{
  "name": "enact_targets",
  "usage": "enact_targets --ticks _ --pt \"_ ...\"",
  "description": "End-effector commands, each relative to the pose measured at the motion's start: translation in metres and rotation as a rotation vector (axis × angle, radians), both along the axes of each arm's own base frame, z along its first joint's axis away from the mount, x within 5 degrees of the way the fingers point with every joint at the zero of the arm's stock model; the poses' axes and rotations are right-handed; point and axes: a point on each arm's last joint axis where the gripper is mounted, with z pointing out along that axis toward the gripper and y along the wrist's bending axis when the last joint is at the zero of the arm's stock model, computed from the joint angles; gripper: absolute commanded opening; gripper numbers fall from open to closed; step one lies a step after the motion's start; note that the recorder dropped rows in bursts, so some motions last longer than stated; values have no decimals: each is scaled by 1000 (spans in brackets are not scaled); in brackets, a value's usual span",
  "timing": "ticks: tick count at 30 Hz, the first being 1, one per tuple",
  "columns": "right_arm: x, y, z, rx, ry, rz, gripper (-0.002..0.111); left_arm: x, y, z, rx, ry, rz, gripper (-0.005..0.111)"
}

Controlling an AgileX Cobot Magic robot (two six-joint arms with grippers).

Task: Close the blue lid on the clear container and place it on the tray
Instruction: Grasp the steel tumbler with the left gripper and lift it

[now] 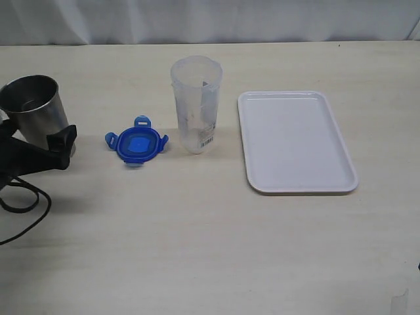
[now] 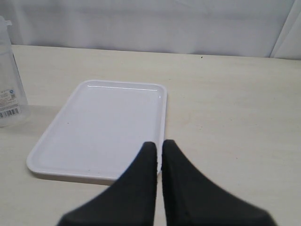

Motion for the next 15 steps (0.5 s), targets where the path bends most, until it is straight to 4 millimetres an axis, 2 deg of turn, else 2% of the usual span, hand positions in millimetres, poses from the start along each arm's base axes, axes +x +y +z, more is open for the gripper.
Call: enact_targets --ticks 1,5,15 --pt "0 0 0 3 -5 4 4 11 1 -11 4 9 11 104" --pt "0 0 0 3 -5 4 4 21 0 -18 -2 13 9 104" --pt "0 0 0 3 -5 4 4 35 -1 -13 -7 -34 7 104"
